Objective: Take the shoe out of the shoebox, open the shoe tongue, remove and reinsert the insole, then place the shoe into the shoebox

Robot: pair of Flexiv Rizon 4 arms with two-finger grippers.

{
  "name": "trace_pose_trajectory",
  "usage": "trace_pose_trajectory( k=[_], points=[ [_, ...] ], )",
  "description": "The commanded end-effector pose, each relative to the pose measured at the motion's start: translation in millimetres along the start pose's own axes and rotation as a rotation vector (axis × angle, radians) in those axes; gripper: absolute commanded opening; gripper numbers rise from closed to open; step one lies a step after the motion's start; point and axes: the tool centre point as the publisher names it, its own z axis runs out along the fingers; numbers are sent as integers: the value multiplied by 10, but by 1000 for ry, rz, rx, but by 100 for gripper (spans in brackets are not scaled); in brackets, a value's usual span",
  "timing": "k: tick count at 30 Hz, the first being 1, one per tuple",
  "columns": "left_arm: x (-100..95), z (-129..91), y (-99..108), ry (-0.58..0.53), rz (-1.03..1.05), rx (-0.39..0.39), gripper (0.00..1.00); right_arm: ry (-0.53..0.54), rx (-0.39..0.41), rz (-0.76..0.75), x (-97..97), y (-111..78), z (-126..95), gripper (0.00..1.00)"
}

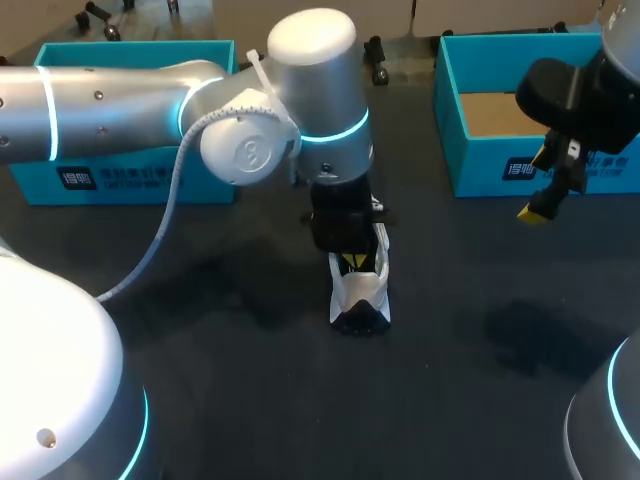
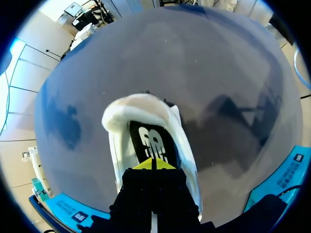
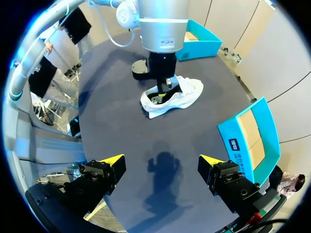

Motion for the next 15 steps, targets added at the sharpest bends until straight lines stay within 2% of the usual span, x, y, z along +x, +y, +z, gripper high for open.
trace_pose_trajectory(
  k=[1,12,15],
  points=[
    [-50,32,-87,21,-6,0,0,1,5,1,-11,21,12,100],
    [3,363,-193,45,-39,35,0,1,5,1,-11,21,12,100],
    [16,393,-205,57,-42,34,0,1,5,1,-11,21,12,100]
  ],
)
